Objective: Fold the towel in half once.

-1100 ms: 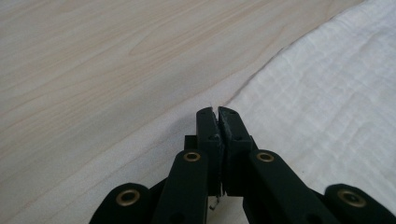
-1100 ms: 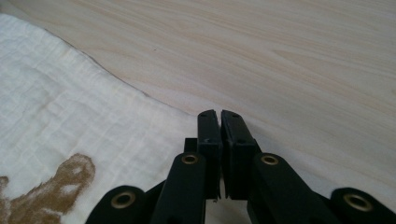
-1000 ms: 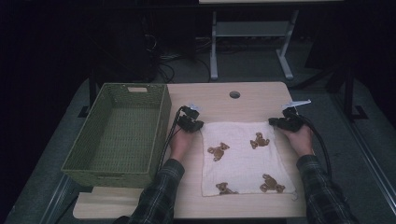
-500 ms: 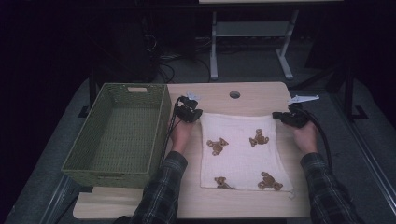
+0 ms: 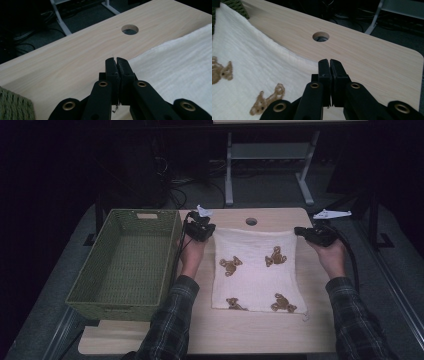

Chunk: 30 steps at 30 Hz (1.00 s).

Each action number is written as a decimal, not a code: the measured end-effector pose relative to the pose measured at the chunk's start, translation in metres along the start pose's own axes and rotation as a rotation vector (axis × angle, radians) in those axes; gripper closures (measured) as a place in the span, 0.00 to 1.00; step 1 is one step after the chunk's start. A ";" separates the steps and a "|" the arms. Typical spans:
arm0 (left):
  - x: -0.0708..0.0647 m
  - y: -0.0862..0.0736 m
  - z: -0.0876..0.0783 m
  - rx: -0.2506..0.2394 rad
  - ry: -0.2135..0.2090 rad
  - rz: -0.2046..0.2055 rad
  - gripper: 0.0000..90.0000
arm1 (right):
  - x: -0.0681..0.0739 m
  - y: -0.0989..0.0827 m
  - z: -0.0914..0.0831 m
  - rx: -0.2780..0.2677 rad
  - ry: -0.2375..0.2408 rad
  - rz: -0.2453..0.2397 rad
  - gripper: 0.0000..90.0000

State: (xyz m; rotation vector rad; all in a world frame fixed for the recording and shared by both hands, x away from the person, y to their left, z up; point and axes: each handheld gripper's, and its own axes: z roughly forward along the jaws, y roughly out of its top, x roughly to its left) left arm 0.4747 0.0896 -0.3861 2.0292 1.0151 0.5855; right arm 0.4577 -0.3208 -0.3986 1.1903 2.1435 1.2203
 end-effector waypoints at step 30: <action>-0.046 -0.053 -0.049 0.062 -0.058 0.085 0.98 | 0.044 -0.061 -0.049 0.031 0.057 -0.025 0.97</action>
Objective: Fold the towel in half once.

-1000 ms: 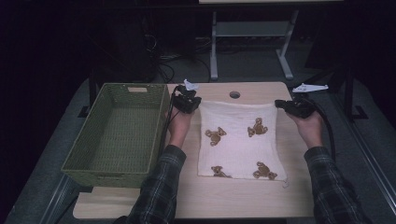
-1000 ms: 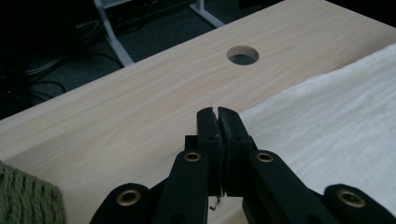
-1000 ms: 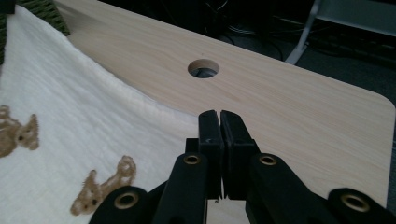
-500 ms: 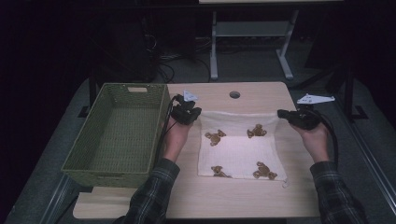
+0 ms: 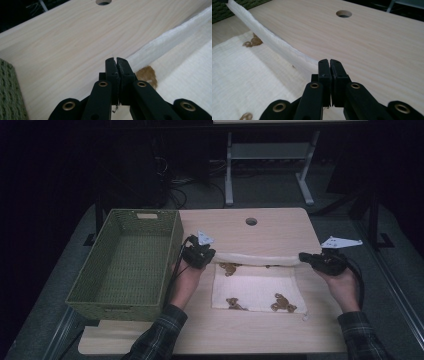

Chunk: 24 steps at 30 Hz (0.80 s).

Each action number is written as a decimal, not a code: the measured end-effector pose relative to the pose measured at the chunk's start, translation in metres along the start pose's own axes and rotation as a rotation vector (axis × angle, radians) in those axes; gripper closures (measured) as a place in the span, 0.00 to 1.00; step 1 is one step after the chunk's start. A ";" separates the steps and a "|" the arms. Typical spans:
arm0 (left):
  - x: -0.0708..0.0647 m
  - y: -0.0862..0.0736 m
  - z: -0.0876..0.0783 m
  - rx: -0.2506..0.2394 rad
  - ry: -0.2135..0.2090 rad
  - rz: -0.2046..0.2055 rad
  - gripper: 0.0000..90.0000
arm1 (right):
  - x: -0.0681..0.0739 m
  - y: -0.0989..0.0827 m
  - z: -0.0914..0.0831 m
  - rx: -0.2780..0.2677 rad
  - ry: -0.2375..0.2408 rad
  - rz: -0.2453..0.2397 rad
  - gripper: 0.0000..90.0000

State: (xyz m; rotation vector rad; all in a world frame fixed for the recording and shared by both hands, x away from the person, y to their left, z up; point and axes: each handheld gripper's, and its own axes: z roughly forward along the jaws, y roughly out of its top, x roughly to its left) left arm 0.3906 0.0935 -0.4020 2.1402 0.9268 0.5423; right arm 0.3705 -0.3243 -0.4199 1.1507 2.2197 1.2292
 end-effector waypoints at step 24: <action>-0.030 -0.038 -0.034 0.009 -0.073 0.012 0.98 | 0.032 -0.042 -0.030 0.025 0.041 0.001 0.98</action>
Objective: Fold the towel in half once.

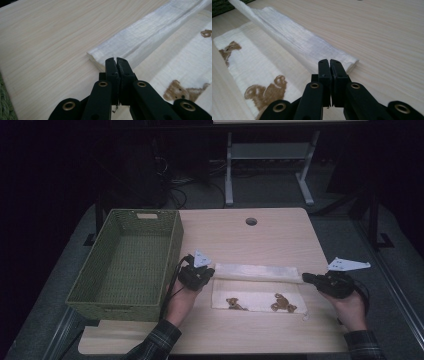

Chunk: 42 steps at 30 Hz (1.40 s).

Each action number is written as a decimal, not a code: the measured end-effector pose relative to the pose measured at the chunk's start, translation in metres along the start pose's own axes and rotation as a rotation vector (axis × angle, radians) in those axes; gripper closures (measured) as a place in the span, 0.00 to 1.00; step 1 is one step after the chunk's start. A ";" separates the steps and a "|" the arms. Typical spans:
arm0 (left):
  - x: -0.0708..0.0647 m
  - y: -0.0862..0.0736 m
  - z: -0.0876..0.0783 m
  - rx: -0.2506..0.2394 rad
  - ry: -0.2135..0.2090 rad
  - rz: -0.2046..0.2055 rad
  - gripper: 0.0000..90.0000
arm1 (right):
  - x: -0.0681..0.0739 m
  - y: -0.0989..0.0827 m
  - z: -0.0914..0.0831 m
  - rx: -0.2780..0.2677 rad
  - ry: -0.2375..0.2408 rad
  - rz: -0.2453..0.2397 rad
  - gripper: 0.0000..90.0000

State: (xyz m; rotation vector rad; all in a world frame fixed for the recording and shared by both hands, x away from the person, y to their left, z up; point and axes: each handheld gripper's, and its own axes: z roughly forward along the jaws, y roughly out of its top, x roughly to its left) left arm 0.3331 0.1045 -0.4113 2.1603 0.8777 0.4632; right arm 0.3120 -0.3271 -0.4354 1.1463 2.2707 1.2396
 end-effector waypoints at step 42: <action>-0.034 -0.044 -0.007 0.168 -0.117 0.092 0.98 | 0.042 -0.051 -0.024 0.108 0.056 -0.031 0.98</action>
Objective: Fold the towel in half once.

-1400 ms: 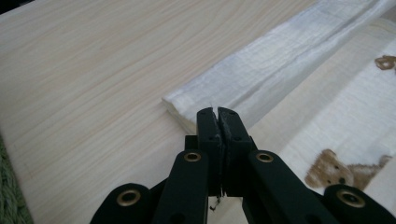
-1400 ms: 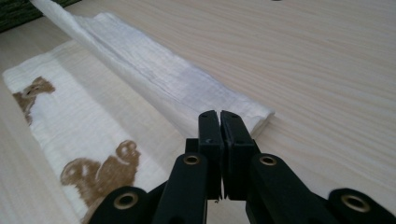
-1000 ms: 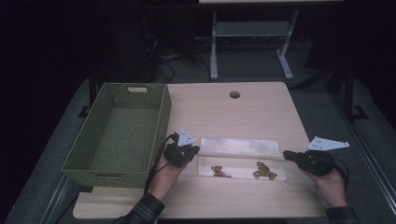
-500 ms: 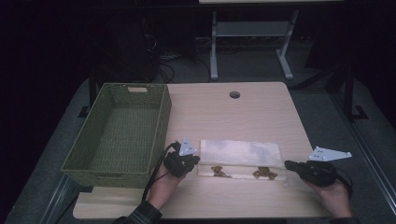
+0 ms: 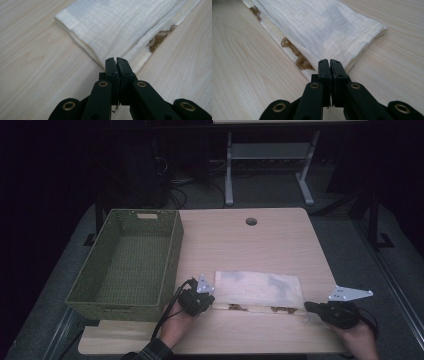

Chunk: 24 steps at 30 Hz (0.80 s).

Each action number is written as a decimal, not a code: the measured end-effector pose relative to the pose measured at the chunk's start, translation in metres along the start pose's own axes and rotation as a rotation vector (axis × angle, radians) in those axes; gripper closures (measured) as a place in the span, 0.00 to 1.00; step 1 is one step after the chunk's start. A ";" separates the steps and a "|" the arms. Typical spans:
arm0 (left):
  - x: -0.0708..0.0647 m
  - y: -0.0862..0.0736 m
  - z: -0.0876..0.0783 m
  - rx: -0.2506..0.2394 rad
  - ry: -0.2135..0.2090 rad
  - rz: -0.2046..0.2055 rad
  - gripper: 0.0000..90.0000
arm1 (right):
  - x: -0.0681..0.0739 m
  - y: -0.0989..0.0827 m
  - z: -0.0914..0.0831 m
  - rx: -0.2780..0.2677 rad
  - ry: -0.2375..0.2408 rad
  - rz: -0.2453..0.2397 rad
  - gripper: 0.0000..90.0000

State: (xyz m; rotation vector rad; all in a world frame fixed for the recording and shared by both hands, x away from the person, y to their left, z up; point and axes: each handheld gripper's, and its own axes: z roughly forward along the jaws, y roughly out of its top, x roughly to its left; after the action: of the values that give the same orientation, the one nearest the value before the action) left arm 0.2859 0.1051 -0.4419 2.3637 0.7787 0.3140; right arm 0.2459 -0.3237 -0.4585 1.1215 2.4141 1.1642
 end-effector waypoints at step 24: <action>0.010 0.011 0.004 -0.018 -0.048 -0.010 0.57 | -0.002 0.011 0.002 -0.015 0.024 0.019 0.66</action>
State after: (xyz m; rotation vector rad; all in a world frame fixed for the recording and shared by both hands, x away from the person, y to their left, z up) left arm 0.3006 0.1028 -0.4375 2.3410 0.7618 0.2582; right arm 0.2542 -0.3201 -0.4519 1.1349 2.4139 1.2068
